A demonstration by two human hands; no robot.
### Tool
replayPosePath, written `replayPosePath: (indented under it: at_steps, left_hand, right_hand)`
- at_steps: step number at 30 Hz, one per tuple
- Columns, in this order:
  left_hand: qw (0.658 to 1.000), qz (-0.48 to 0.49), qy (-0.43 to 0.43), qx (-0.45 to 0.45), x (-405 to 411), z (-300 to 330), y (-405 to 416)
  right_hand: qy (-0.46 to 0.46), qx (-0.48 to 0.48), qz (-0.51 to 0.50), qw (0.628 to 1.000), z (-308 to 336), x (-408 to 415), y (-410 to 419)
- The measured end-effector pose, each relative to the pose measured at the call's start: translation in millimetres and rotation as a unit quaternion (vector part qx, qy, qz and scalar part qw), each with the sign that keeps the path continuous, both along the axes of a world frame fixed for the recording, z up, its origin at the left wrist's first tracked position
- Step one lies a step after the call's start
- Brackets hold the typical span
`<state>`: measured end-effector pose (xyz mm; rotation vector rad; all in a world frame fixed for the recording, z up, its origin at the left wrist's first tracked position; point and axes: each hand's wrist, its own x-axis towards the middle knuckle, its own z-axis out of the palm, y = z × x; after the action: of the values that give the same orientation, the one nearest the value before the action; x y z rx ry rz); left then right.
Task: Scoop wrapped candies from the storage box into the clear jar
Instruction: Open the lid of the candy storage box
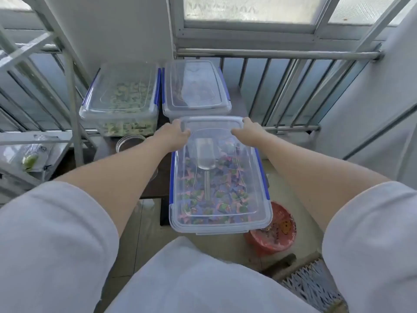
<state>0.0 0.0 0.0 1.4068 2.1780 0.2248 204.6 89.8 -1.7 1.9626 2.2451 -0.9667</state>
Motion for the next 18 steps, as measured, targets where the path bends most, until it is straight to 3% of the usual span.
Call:
replayPosePath:
  at_steps: [6, 9, 12, 16, 18]
  left_hand:
    - [0.984, 0.137, -0.091, -0.071, 5, -56, -16]
    - [0.979, 0.165, -0.112, -0.034, 5, -69, -18]
    - [0.973, 0.191, -0.128, -0.019, 1, -74, -14]
    - [0.964, 0.208, -0.167, -0.018, -7, -77, -10]
    - [0.956, 0.214, -0.198, -0.011, -9, -79, -9]
  right_hand:
    - [0.034, 0.061, -0.139, 0.988, -40, 16, -4]
    - [0.129, -0.013, -0.240, 0.962, -52, 22, 0]
    - [0.228, -0.097, -0.328, 0.912, -54, 29, 3]
    - [0.294, -0.127, -0.361, 0.876, -66, 38, 8]
    - [0.276, -0.079, -0.345, 0.893, -71, 34, 10]
